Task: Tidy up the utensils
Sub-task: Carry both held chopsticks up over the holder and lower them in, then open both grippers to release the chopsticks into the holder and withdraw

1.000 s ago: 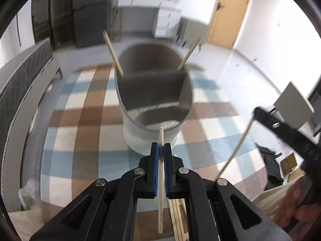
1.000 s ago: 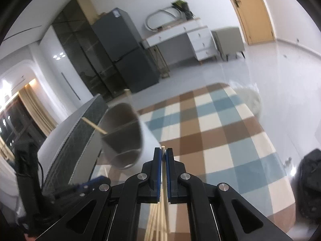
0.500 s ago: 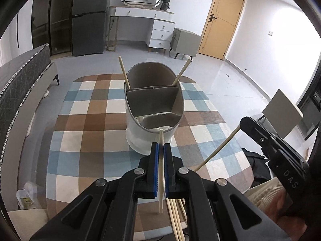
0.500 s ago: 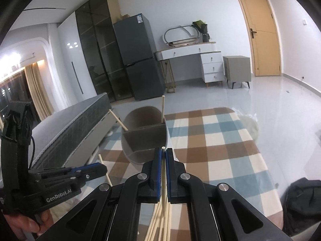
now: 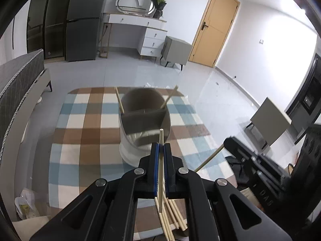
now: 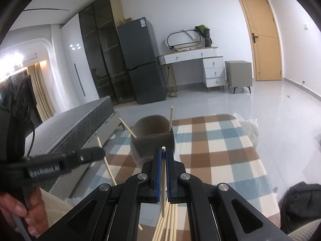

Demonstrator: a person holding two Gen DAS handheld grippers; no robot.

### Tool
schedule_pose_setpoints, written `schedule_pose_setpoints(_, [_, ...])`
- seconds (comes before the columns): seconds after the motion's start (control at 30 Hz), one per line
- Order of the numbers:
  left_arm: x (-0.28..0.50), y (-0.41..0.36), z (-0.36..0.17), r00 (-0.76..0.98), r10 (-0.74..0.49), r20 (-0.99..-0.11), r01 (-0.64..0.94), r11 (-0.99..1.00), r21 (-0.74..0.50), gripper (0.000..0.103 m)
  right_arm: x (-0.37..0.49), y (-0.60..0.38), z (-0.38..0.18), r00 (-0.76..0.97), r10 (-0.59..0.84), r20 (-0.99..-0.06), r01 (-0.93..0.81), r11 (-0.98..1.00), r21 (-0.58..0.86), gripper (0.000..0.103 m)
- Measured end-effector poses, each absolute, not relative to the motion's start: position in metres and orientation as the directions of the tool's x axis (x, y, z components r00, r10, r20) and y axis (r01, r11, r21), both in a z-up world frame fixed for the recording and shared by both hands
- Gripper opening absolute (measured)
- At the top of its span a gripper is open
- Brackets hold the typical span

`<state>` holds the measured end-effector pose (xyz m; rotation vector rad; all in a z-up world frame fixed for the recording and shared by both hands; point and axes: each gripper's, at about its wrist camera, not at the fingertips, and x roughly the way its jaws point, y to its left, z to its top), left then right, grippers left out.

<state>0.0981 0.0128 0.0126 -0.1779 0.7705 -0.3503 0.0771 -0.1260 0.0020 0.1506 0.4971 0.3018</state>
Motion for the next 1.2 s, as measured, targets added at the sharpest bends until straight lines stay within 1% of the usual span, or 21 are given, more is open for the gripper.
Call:
schedule_pose_setpoints(0.13, [0.108,0.018,0.031,0.681,-0.379,-0.627,0.245,0.924,-0.292,0.000,0.087,-0.127,0.017,0.834,0.349,-0.427,-0.271,0.934,0.234,0.003])
schedule_pose_setpoints(0.27, [0.125,0.020,0.047,0.691,-0.382,-0.614,0.242,0.922,-0.301,0.000,0.097,-0.125,0.031,0.834,0.355,-0.422,-0.292,0.933,0.208,0.003])
schedule_pose_setpoints(0.7, [0.192,0.032,0.085,0.737,-0.375,-0.563,0.223,0.920,-0.322,0.000,0.157,-0.123,0.089,0.861,0.373,-0.347,-0.325,0.926,0.190,0.003])
schedule_pose_setpoints(0.93, [0.227,0.042,0.082,0.756,-0.350,-0.553,0.195,0.927,-0.319,0.000,0.191,-0.117,0.101,0.859,0.398,-0.323,-0.353,0.916,0.190,0.003])
schedule_pose_setpoints(1.2, [0.246,0.044,0.062,0.739,-0.342,-0.580,0.180,0.930,-0.320,0.000,0.213,-0.106,0.084,0.843,0.421,-0.334,-0.373,0.906,0.201,0.003])
